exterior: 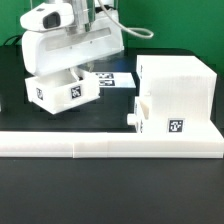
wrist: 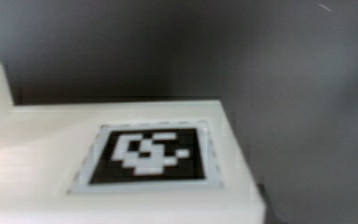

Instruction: Assemble drawer

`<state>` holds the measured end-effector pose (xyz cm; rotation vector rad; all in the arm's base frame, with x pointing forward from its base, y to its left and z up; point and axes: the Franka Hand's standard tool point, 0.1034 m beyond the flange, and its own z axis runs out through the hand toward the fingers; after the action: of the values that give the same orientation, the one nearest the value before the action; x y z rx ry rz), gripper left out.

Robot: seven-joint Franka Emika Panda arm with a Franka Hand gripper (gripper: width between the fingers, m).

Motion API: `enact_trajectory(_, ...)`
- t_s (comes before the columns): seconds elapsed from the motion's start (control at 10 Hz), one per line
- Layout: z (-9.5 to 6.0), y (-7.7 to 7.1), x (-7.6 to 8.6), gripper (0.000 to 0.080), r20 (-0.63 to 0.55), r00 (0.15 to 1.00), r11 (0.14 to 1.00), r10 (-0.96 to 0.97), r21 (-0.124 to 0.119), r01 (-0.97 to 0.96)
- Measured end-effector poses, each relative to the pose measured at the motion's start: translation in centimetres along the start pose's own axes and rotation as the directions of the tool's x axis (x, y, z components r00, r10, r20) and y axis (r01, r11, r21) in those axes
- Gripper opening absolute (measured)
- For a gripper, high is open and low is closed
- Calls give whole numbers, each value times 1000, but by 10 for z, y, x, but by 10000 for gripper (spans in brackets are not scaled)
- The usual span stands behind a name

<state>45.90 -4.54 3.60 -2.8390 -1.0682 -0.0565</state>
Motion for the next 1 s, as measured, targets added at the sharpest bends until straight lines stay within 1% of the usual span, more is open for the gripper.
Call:
enact_trajectory(0.1,-5,5,11,42,3,993,992,-122,-17,122)
enact_trajectory(0.2,-9,10,16,42,22,964,965,-263,-12,264)
enact_trajectory(0.3,-12,12,21,42,34,943,944,-330,-16,330)
enact_trajectory(0.6,-11,13,17,42,41,865,865,-501,-7,502)
enact_trajectory(0.7,-11,14,19,42,47,818,819,-573,-5,574)
enact_trajectory(0.9,-13,22,27,42,61,717,719,-694,4,695)
enact_trajectory(1.0,-12,22,25,42,62,678,680,-732,11,733)
